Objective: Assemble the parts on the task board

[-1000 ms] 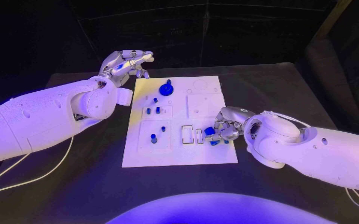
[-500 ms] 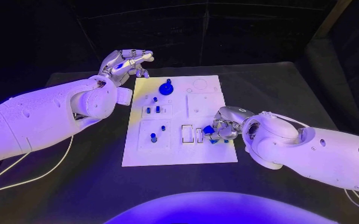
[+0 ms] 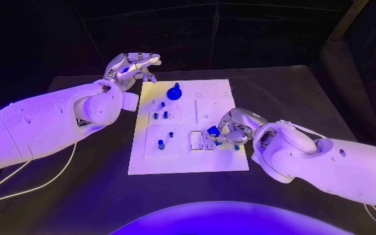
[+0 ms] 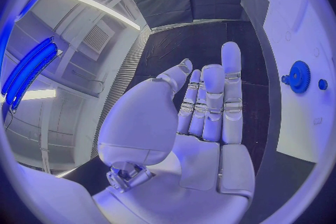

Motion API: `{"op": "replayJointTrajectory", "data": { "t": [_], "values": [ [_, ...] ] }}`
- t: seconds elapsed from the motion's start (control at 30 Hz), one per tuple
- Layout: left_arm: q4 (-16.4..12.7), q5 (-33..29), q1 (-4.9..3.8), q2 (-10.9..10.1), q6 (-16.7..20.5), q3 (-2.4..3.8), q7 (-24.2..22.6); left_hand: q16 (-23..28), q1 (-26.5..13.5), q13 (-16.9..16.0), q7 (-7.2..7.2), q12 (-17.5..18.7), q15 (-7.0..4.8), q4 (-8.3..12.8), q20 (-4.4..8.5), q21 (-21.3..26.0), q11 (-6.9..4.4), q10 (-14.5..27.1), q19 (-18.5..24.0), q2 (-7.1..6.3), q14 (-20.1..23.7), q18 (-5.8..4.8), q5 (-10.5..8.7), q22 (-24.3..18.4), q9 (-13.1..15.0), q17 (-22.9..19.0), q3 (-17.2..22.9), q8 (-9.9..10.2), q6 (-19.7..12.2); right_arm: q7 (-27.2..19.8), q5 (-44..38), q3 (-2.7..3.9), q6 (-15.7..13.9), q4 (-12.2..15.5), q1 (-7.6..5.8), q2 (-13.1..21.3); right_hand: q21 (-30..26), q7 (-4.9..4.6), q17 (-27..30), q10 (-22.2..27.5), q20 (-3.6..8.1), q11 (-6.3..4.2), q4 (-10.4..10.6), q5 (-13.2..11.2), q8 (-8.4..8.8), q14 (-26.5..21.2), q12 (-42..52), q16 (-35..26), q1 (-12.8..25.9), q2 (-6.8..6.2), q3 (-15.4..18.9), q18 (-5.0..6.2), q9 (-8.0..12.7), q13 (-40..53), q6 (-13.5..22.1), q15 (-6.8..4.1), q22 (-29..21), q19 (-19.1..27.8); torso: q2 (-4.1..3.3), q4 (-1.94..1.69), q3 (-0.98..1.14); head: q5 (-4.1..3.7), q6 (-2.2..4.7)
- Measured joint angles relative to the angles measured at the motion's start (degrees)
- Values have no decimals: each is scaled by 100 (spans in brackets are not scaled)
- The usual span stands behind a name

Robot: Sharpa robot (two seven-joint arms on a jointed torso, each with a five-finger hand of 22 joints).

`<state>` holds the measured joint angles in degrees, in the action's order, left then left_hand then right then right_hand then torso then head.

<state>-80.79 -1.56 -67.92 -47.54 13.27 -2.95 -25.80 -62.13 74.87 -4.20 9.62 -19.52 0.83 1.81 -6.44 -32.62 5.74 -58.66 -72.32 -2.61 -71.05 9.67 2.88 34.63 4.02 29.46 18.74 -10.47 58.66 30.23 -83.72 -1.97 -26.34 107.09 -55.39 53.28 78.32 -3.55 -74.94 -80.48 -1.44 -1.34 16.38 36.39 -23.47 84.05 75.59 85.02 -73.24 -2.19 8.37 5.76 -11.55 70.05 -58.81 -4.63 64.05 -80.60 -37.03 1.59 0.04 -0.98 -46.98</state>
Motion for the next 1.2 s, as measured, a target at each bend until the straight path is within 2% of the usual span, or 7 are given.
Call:
{"op": "replayJointTrajectory", "data": {
  "t": [0.33,0.63,0.7,0.77,0.97,1.03,1.2],
  "values": [
    [-21,0,1,-13,-4,0,5,0,0,-1,0,0,0,0,0,0,0,0,0,0,0,0,0,0,0,0,0,0,0,-59,299,-1,-168,-47,-1,-251,20,0,1,0,21,0,4,-2,0,0,0,19,-4,-4,5,0,0,-1,0,0,11,-21,0,-3,-9,37,8],
    [-32,0,1,-8,-11,0,10,0,0,-1,0,0,0,0,0,0,0,0,0,0,0,0,0,0,0,1,0,0,0,132,497,-1,65,-236,-1,-526,29,0,1,1,21,1,22,-563,-117,0,-38,19,193,192,135,0,-7,-5,0,1,14,-21,-2,-9,-8,81,-5],
    [-32,0,1,-8,-13,0,11,0,0,-1,0,0,0,0,0,0,0,0,0,0,0,0,0,1,0,1,0,0,0,187,524,-1,122,-278,-1,-567,29,0,1,1,21,1,28,-767,-155,0,-90,19,237,234,176,0,-25,-17,0,1,14,-20,-2,-9,-8,91,-5],
    [-32,0,1,-8,-13,0,12,0,0,-1,0,0,0,0,0,0,0,0,0,0,0,0,0,0,0,1,0,0,0,232,541,-1,157,-312,-1,-593,29,34,1,0,21,1,25,-1035,-176,0,-140,19,317,237,245,0,-245,-63,-34,1,13,-20,-3,-8,-6,104,-2],
    [-33,0,1,-3,-17,0,15,0,0,-1,0,0,0,0,0,0,0,0,0,0,0,-1,0,1,0,1,0,0,0,352,563,-1,212,-377,-2,-652,28,99,2,-10,21,-10,31,-1875,-268,0,-229,-5,526,224,432,1,-378,-118,-101,0,13,-20,-5,0,-3,121,3],
    [-33,0,1,-1,-18,0,16,0,0,-1,0,0,0,0,0,0,0,0,0,0,0,-1,0,1,0,1,0,0,0,377,563,-1,220,-389,-3,-670,28,70,2,-10,21,-11,35,-2156,-257,0,-265,-41,620,201,497,1,-390,-138,-70,0,11,-20,-5,3,-2,130,3],
    [-30,0,1,5,-22,0,18,0,0,-2,0,0,0,0,0,0,0,0,0,0,0,0,0,1,0,1,0,0,0,432,563,0,233,-437,-4,-715,16,10,2,140,2,52,43,-2898,-219,0,-515,-159,884,-63,524,1,-416,-351,74,0,-58,-2,-5,6,1,135,8]
  ]
}}
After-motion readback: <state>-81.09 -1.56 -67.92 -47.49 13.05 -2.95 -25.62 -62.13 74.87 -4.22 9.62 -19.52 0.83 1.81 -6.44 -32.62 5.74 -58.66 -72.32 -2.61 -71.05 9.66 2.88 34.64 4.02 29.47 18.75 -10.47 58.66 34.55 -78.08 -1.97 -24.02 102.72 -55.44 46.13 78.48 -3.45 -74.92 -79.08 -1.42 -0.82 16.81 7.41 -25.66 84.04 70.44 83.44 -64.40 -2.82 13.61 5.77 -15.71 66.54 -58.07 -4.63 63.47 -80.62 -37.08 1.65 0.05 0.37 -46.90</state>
